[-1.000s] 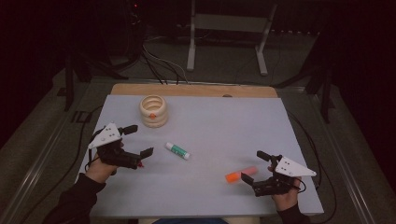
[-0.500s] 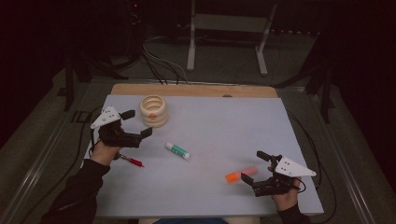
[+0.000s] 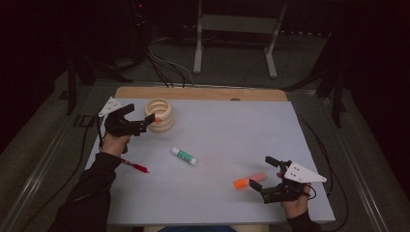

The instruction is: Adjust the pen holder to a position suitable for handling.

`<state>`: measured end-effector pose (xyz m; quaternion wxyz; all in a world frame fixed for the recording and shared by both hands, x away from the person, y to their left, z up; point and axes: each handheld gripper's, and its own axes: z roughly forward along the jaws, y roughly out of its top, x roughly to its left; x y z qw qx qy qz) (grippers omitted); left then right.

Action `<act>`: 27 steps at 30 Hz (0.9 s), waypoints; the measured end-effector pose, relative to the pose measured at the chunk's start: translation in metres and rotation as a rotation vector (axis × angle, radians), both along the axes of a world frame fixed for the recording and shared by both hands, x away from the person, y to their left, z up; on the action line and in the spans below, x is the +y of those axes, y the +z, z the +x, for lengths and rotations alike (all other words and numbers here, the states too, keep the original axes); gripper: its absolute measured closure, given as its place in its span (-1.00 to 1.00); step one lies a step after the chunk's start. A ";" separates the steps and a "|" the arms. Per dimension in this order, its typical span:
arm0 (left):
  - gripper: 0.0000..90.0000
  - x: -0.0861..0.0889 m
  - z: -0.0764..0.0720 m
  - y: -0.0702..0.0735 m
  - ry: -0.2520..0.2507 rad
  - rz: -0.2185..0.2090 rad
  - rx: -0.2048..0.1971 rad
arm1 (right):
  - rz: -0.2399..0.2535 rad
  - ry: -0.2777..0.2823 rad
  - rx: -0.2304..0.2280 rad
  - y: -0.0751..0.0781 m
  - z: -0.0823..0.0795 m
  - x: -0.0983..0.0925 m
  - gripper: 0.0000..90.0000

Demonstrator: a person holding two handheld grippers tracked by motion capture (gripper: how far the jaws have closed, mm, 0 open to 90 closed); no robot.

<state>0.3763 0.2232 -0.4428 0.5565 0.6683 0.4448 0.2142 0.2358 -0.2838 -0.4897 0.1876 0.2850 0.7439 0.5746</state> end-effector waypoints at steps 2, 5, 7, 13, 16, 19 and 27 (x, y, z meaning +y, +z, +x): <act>-0.99 -0.001 0.004 0.000 0.024 -0.003 0.008 | 0.000 0.000 0.000 0.000 0.000 0.000 -1.00; -0.99 -0.001 0.011 -0.002 0.054 -0.003 0.040 | 0.000 0.003 0.001 0.000 0.000 0.000 -1.00; -0.99 -0.002 0.015 -0.004 0.078 0.007 0.056 | -0.001 0.002 0.001 0.000 0.000 0.000 -1.00; -0.99 -0.005 0.026 -0.012 0.164 0.022 0.072 | 0.000 0.002 0.001 0.000 0.000 0.000 -1.00; -0.99 -0.007 0.032 -0.016 0.206 0.031 0.098 | 0.001 0.002 0.002 0.000 0.000 0.000 -1.00; -0.99 -0.008 0.037 -0.019 0.226 0.023 0.132 | -0.001 0.001 0.001 0.000 0.000 0.000 -1.00; -0.92 -0.011 0.048 -0.027 0.256 0.005 0.174 | -0.002 0.002 0.005 -0.001 0.001 0.001 -1.00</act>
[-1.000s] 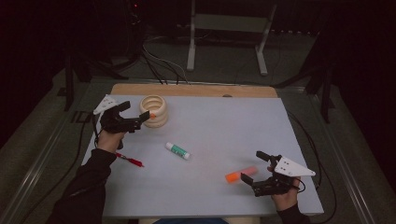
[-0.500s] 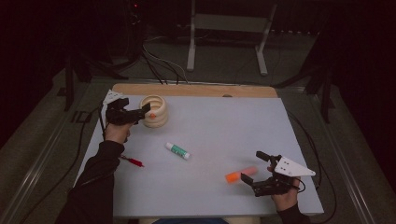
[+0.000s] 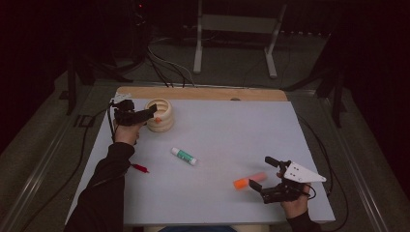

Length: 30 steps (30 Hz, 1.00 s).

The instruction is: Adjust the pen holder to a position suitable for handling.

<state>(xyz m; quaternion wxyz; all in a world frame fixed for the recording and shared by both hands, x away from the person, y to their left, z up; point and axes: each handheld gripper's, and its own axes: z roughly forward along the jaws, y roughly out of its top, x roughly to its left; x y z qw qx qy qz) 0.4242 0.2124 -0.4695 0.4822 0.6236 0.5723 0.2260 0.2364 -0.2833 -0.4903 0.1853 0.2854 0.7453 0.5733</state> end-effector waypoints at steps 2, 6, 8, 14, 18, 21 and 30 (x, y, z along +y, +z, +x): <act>-0.88 -0.001 0.003 -0.002 0.014 -0.004 0.016 | -0.002 -0.001 0.000 0.000 0.000 0.000 -1.00; -0.74 -0.001 0.010 -0.005 0.044 0.010 0.059 | -0.002 -0.001 0.000 0.000 0.000 0.000 -1.00; -0.64 0.000 0.013 -0.006 0.068 0.021 0.076 | -0.004 -0.003 0.002 0.000 0.000 0.000 -1.00; -0.29 -0.001 0.019 -0.009 0.082 0.016 0.118 | -0.006 -0.006 0.004 -0.001 0.001 -0.001 -1.00; -0.17 -0.003 0.022 -0.011 0.073 0.027 0.142 | -0.008 -0.006 0.004 -0.001 0.000 0.000 -1.00; -0.02 -0.005 0.024 -0.013 0.078 0.029 0.154 | -0.008 -0.008 0.005 -0.001 0.001 -0.001 -1.00; 0.28 -0.009 0.027 -0.016 0.114 0.020 0.182 | -0.011 -0.009 0.004 -0.001 0.000 -0.001 -1.00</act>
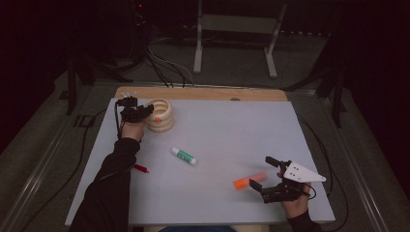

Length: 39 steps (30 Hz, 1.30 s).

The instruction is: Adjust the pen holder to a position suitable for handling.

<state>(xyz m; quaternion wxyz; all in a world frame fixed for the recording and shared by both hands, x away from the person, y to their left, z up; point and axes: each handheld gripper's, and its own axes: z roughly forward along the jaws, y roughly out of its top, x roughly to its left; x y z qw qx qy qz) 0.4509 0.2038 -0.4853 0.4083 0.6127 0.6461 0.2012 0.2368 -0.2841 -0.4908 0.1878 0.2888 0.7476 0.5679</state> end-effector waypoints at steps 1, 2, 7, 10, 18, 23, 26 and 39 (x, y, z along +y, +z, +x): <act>0.30 0.000 0.000 0.000 0.007 -0.005 0.001 | 0.000 -0.001 0.000 0.000 0.000 0.000 -1.00; 0.33 -0.001 0.000 0.000 0.010 -0.003 0.000 | 0.000 0.000 0.000 0.000 0.000 0.000 -1.00; 0.54 -0.001 0.000 0.003 0.043 0.008 0.008 | -0.003 0.000 -0.001 0.000 0.000 0.000 -1.00; 0.57 -0.003 -0.001 0.004 0.045 0.035 0.017 | -0.003 0.000 0.000 0.000 0.000 0.000 -1.00; 0.66 -0.004 -0.004 0.006 0.028 0.065 0.025 | -0.003 -0.003 -0.001 0.000 0.000 0.000 -1.00; 0.69 -0.008 -0.006 0.009 0.004 0.065 0.018 | -0.001 -0.006 -0.001 0.000 0.000 -0.001 -1.00; 0.69 -0.011 -0.008 0.011 -0.015 0.060 0.020 | 0.002 -0.008 -0.002 0.000 0.000 -0.001 -1.00; 0.70 -0.038 -0.019 0.021 -0.127 0.040 0.007 | 0.001 -0.008 -0.003 0.000 0.001 -0.001 -1.00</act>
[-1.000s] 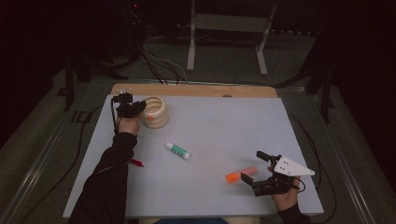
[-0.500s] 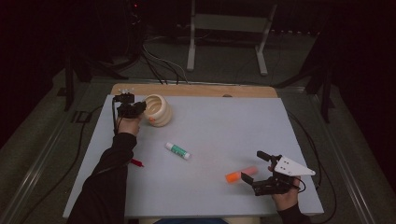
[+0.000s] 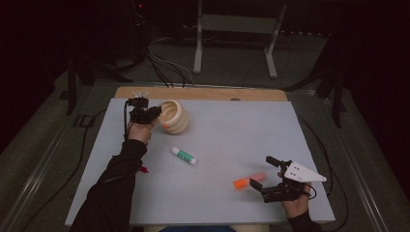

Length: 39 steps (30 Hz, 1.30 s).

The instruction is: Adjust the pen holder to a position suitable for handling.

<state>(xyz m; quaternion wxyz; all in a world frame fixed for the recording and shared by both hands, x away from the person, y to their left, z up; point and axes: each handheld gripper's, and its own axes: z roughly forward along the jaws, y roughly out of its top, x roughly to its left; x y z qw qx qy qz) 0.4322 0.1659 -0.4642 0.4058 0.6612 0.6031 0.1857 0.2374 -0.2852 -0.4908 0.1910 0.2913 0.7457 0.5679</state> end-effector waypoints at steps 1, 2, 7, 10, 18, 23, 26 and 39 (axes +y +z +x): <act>0.71 -0.002 -0.001 0.000 -0.007 -0.003 0.002 | 0.000 0.000 0.000 0.000 0.000 0.000 -1.00; 0.72 -0.004 -0.001 0.001 -0.017 0.004 0.002 | -0.001 -0.001 -0.001 0.000 0.000 0.000 -1.00; 0.75 -0.015 -0.004 0.001 -0.059 0.001 0.007 | -0.002 -0.001 0.001 0.000 0.000 0.000 -1.00; 0.75 -0.022 -0.006 0.001 -0.080 0.008 0.006 | -0.002 0.000 0.003 0.000 0.000 0.000 -1.00; 0.75 -0.046 -0.014 0.002 -0.153 0.011 0.015 | -0.002 0.000 0.003 0.000 0.000 0.001 -1.00; 0.75 -0.064 -0.018 0.003 -0.198 0.012 0.025 | -0.001 0.000 0.003 0.000 0.000 0.001 -1.00; 0.75 -0.073 -0.021 0.003 -0.219 0.016 0.029 | -0.001 0.000 0.002 0.000 0.000 0.001 -1.00; 0.75 -0.104 -0.033 -0.008 -0.287 0.050 0.072 | 0.000 -0.002 0.002 0.000 0.000 0.001 -1.00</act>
